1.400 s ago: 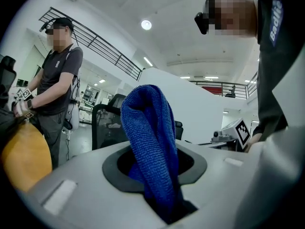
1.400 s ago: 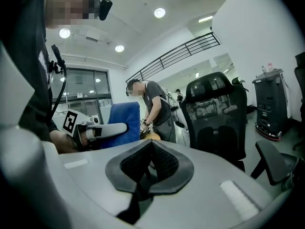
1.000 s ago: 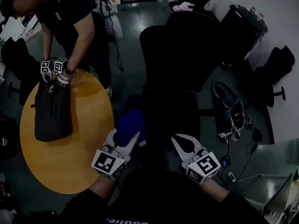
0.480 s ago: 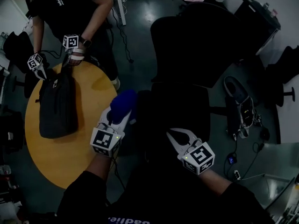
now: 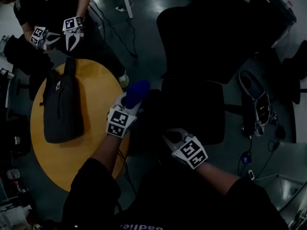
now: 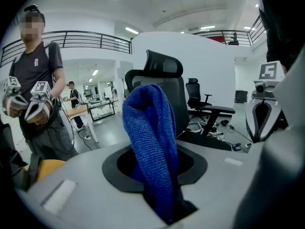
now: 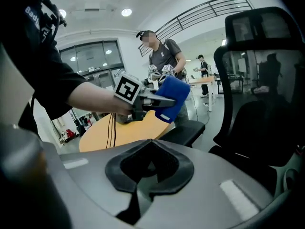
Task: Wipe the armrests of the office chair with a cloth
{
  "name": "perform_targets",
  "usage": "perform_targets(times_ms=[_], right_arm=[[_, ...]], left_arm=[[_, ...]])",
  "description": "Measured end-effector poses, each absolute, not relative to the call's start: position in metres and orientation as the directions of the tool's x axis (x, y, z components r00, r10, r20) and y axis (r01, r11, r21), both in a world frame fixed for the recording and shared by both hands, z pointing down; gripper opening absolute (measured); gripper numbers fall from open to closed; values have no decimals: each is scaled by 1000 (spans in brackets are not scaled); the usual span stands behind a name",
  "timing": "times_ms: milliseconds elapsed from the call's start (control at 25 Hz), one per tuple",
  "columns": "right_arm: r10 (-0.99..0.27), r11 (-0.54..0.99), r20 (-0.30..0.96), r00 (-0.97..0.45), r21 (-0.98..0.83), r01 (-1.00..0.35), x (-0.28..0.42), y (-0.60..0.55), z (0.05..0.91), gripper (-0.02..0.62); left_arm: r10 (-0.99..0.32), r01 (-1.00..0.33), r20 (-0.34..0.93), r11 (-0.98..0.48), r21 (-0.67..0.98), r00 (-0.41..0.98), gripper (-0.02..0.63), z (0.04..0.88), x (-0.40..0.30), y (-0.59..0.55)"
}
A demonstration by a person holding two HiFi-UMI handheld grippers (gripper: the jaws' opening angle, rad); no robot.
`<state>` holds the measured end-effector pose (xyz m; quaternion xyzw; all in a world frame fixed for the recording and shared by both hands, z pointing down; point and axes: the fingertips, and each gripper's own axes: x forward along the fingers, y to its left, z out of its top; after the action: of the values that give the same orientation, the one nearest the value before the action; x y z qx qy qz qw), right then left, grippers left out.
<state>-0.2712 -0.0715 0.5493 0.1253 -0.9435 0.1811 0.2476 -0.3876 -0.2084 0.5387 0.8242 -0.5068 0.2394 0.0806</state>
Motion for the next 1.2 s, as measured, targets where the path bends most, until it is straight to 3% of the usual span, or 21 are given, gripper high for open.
perform_targets(times_ms=[600,1200], right_arm=[[-49,900,634,-772,-306,-309,-291,-44,623,5],[-59,890,654,-755,-307,-336,-288,-48,639,8]], left_arm=[[-635,-737,667,-649,-186,391,138,619,-382,-261],[-634,-716,664,-666,-208,396,137,626,-371,-254]])
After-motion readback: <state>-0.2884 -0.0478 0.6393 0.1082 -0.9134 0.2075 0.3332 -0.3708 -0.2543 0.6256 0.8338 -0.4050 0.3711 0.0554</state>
